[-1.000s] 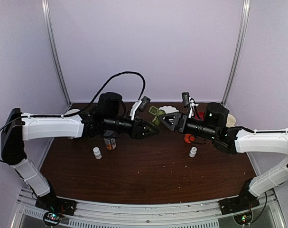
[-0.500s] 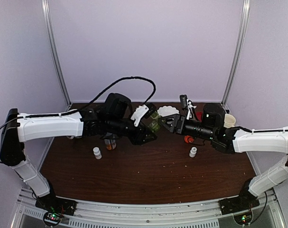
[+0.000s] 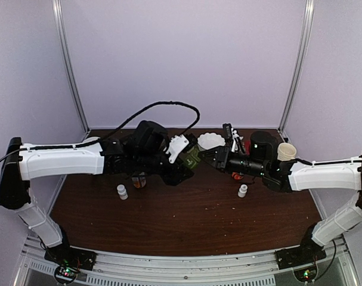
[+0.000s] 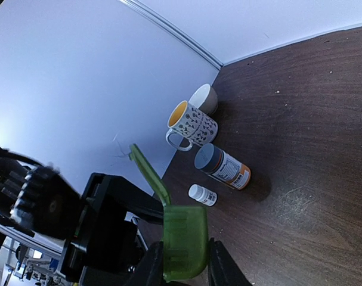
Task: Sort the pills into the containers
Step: Open the lid of the pill container.
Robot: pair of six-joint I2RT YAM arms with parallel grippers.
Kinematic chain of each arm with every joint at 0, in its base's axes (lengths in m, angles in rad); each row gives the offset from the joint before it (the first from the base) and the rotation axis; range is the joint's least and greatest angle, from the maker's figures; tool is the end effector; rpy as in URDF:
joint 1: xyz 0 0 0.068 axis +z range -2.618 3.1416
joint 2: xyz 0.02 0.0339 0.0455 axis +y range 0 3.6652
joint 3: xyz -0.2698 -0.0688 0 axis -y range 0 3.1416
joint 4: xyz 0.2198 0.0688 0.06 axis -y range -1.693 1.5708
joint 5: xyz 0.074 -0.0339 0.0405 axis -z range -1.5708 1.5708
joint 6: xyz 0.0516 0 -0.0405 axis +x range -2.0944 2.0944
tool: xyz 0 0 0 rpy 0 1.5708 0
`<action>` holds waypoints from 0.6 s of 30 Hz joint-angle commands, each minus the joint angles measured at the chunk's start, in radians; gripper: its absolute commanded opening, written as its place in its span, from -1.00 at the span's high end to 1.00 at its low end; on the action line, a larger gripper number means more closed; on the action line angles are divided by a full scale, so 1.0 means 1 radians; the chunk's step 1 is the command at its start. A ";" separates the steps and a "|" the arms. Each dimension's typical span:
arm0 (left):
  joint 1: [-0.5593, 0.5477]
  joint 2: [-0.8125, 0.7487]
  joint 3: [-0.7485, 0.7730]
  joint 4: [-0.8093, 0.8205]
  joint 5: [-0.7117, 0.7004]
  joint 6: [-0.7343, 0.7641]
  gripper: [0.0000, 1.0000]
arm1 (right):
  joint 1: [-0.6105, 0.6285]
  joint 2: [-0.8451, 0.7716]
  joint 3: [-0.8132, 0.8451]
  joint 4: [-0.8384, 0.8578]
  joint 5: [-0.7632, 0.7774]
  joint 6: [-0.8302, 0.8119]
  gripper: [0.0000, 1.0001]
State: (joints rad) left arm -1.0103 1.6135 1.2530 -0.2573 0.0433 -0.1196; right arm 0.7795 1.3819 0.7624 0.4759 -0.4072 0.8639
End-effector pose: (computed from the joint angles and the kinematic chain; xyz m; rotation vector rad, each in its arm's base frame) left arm 0.1899 -0.3067 0.2889 1.0015 2.0392 -0.6693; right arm 0.2013 0.2277 0.2824 -0.2649 1.9546 1.5040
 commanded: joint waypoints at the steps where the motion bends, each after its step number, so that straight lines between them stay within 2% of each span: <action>1: -0.022 -0.036 -0.011 0.059 -0.086 0.015 -0.47 | 0.002 0.029 0.013 0.032 -0.011 0.042 0.52; 3: -0.023 -0.041 -0.024 0.079 -0.077 0.003 -0.66 | 0.001 0.032 0.003 0.054 -0.009 0.049 0.54; 6: -0.022 -0.052 -0.047 0.124 -0.045 -0.023 -0.76 | 0.002 0.035 -0.006 0.068 0.000 0.051 0.60; 11: -0.022 -0.020 -0.026 0.116 -0.043 -0.055 -0.76 | 0.001 0.040 -0.019 0.097 0.001 0.062 0.62; 18: -0.010 0.011 0.017 0.072 -0.047 -0.090 -0.61 | 0.002 0.033 -0.026 0.103 -0.010 0.057 0.65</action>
State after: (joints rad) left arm -1.0294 1.6115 1.2327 -0.2016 -0.0036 -0.1715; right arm 0.7795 1.4147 0.7517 0.5430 -0.4110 0.9207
